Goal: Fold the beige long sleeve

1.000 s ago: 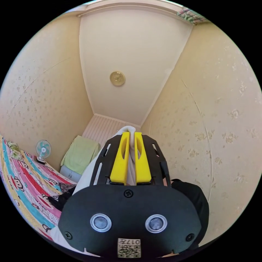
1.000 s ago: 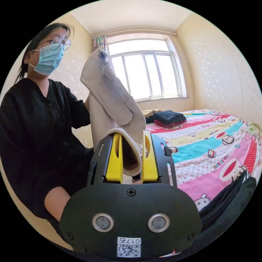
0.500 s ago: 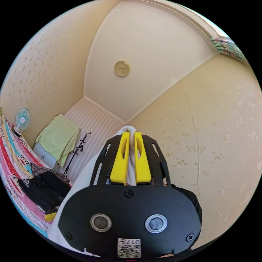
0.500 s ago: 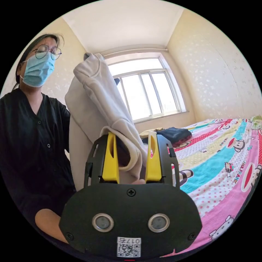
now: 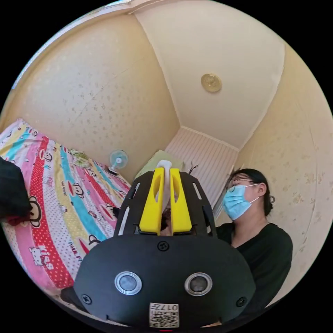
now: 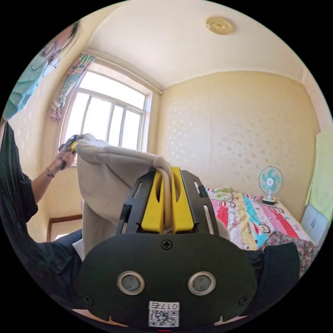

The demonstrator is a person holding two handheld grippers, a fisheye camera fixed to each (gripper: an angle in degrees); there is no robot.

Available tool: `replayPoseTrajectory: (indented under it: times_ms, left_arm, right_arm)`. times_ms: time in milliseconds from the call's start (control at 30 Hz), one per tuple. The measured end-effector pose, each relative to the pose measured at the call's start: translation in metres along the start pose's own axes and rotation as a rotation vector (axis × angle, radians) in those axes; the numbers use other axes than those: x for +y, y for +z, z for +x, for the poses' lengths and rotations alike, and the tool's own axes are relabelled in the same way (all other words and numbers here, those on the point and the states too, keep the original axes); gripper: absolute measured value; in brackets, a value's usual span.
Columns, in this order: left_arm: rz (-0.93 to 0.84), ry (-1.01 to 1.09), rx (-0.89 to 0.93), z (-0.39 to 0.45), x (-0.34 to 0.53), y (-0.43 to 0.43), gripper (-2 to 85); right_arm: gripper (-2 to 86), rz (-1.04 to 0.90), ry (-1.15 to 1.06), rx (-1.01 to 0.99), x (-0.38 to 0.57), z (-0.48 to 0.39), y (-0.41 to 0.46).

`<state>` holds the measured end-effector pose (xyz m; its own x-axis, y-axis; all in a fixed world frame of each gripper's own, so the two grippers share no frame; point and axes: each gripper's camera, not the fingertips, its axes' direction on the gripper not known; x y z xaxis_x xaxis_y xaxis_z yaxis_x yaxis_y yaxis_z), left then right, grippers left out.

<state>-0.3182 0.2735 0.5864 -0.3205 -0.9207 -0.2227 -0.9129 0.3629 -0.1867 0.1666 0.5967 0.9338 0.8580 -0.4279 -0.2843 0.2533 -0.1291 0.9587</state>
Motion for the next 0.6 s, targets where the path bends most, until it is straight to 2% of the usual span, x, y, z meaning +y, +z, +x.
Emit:
replayPoseTrajectory:
  times_ms: [100, 200, 267, 333, 433, 500, 600]
  left_arm:
    - [0.141, 0.054, -0.031, 0.009, 0.013, -0.001, 1.0]
    - [0.233, 0.197, -0.116, 0.031, 0.019, -0.003, 0.9]
    - [0.226, 0.216, -0.213, 0.029, 0.016, 0.005, 0.8]
    - [0.145, 0.161, -0.298, -0.002, 0.003, 0.034, 0.7]
    - [0.120, 0.085, -0.234, -0.034, -0.005, 0.063, 0.6]
    - [0.133, 0.128, -0.155, -0.022, -0.004, 0.072, 0.5]
    - [0.241, 0.332, -0.219, 0.028, 0.022, 0.066, 0.5]
  right_arm:
    - [4.5, 0.105, -0.145, -0.073, -0.054, -0.021, -0.031]
    - [4.4, 0.096, -0.225, -0.181, -0.101, -0.024, -0.053]
    - [4.3, 0.015, -0.266, -0.266, -0.121, -0.018, -0.051]
    - [4.2, -0.184, -0.213, -0.332, -0.144, 0.003, -0.021]
    - [4.2, -0.302, -0.103, -0.278, -0.163, 0.018, 0.005]
    - [4.3, -0.212, -0.119, -0.269, -0.178, 0.013, -0.015]
    - [4.7, 0.050, -0.177, -0.210, -0.195, -0.002, -0.077]
